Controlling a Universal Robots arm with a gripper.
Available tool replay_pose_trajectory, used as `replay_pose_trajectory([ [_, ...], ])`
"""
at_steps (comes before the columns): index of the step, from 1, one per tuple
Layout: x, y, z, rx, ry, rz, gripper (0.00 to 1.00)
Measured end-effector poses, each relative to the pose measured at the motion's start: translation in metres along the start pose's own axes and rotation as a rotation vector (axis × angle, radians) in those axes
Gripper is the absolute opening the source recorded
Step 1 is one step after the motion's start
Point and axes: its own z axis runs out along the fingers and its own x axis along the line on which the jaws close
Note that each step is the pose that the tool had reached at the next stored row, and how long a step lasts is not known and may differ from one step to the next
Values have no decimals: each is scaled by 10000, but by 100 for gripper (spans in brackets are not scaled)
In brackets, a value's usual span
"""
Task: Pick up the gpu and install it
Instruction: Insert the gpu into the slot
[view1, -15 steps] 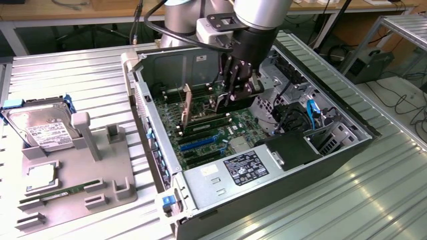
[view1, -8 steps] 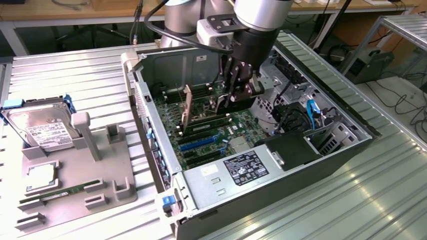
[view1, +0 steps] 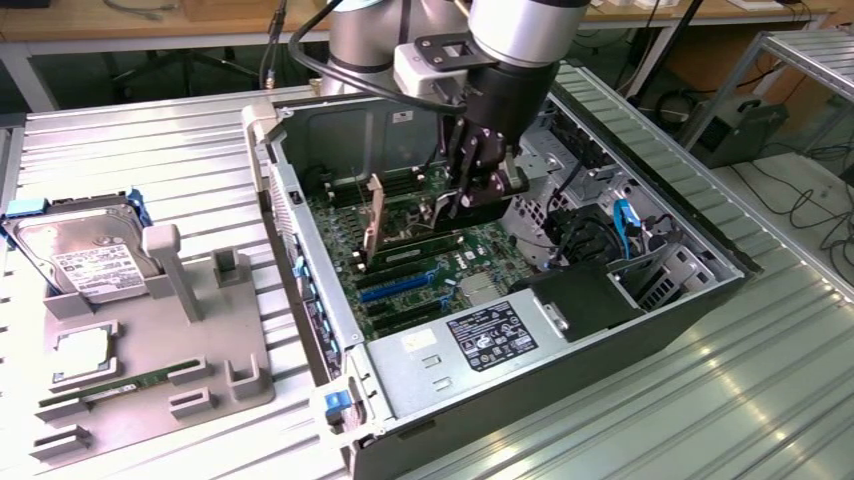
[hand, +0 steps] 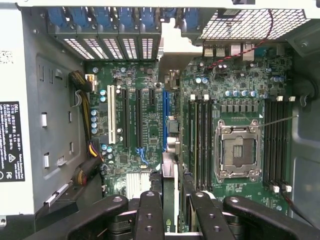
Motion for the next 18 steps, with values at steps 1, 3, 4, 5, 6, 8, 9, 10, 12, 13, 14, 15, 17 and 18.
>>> replay_pose_trajectory([
  [1,0,1,1,0,-1,0,26],
  [3,3,3,9,1,-2,1,26],
  [4,4,3,10,1,-2,0,26],
  [5,5,3,11,1,-2,0,26],
  [6,5,4,13,1,-1,0,26],
  [8,7,4,17,1,-2,0,26],
  [9,9,5,20,1,-2,0,26],
  [10,9,5,22,1,-2,1,26],
  [12,11,5,24,1,-2,2,26],
  [13,11,5,25,1,-1,1,26],
  [14,12,5,26,1,-2,0,26],
  [15,13,5,29,0,-2,1,26],
  [17,14,5,32,1,-2,1,26],
  [18,15,5,34,0,-1,0,26],
])
